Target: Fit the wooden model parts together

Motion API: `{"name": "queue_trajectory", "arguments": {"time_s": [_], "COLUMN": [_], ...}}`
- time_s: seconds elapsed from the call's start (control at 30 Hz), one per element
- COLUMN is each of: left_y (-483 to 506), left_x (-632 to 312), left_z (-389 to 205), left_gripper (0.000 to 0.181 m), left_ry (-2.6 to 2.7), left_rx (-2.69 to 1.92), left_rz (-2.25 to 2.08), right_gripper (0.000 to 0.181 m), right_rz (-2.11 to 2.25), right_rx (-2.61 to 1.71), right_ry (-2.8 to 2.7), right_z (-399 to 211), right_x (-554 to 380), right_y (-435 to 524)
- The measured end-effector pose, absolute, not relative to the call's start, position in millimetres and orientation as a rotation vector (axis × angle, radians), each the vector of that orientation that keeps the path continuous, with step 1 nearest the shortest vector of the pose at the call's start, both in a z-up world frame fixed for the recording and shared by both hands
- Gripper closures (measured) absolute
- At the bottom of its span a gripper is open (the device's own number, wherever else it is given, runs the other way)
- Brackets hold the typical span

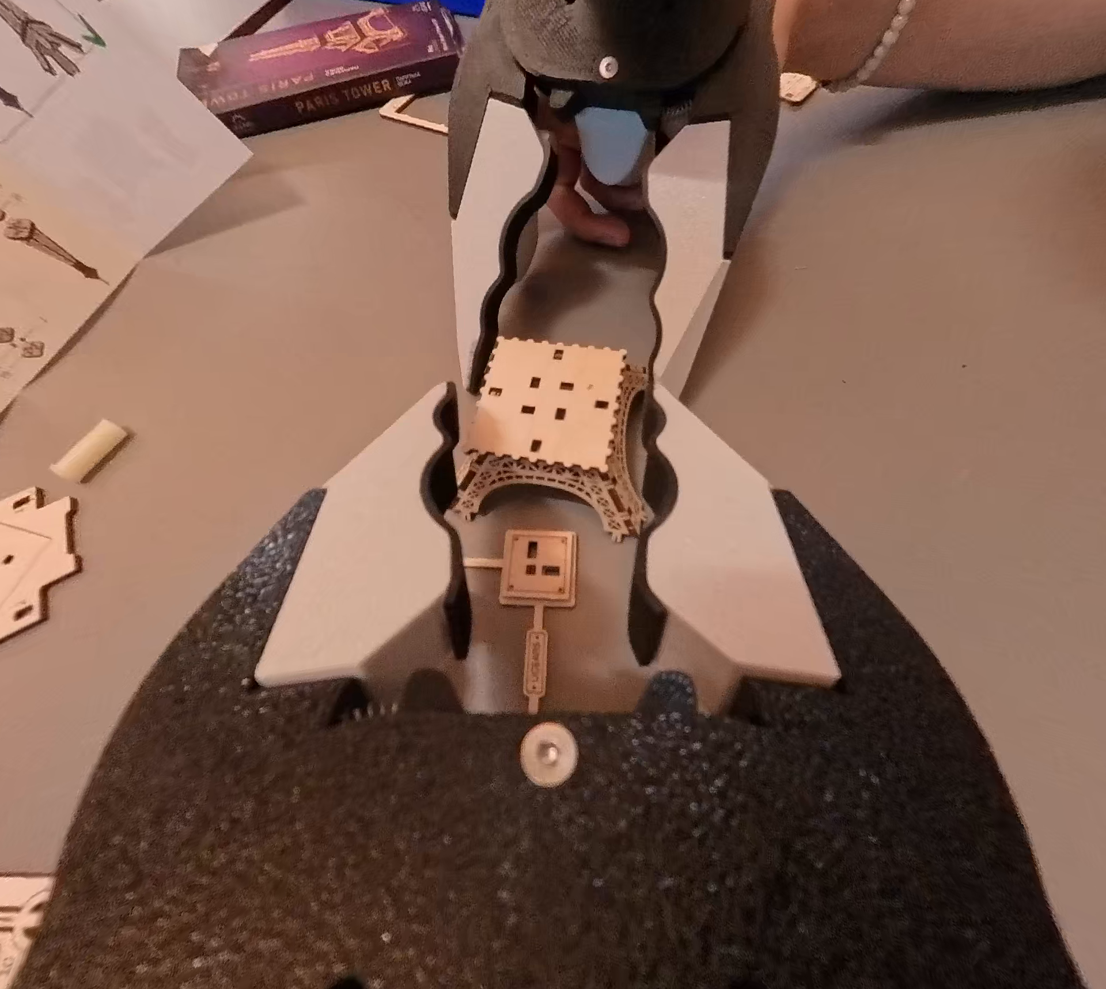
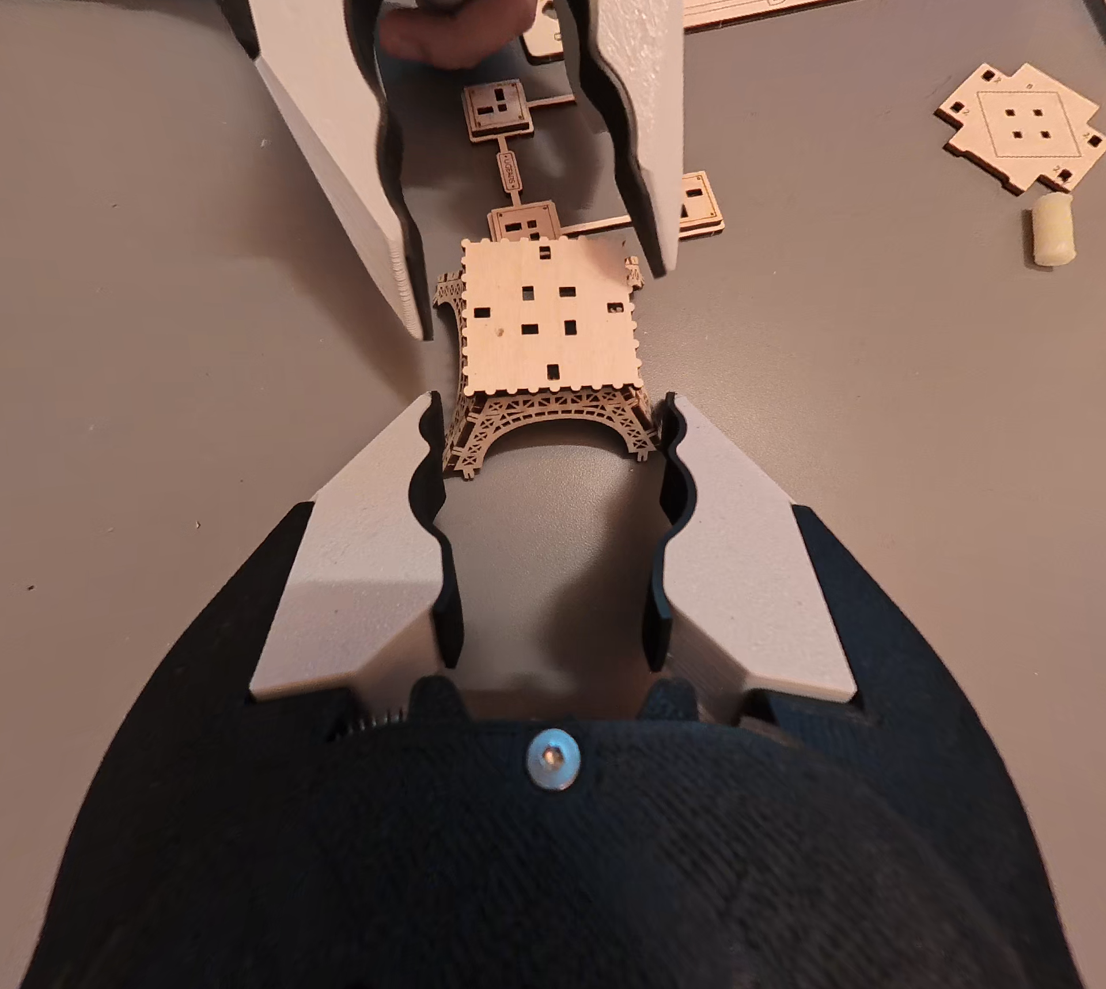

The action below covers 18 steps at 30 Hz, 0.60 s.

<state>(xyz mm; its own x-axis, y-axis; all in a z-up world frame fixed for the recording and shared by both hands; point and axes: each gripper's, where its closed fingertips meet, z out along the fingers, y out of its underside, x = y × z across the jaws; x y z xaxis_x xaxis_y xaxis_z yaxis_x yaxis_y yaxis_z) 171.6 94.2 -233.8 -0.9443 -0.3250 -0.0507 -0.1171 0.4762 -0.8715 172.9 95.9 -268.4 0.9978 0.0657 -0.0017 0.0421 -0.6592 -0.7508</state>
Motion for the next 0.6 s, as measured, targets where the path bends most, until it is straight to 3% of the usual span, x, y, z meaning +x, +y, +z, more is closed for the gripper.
{"name": "queue_trajectory", "arguments": {"time_s": [0.37,0.6], "left_y": [90.2,91.9], "left_x": [175.0,176.6], "left_z": [-235.2,-233.5], "left_gripper": [0.135,0.126], "left_ry": [2.576,2.525], "left_rx": [-0.404,-0.351], "left_rz": [-1.504,-1.469], "right_gripper": [0.110,0.110], "right_rz": [0.038,0.040], "right_rx": [-2.291,-2.291], "right_ry": [-0.074,-0.073], "right_z": [-268.5,-268.5], "right_x": [173.0,173.2], "right_y": [96.1,96.2]}}
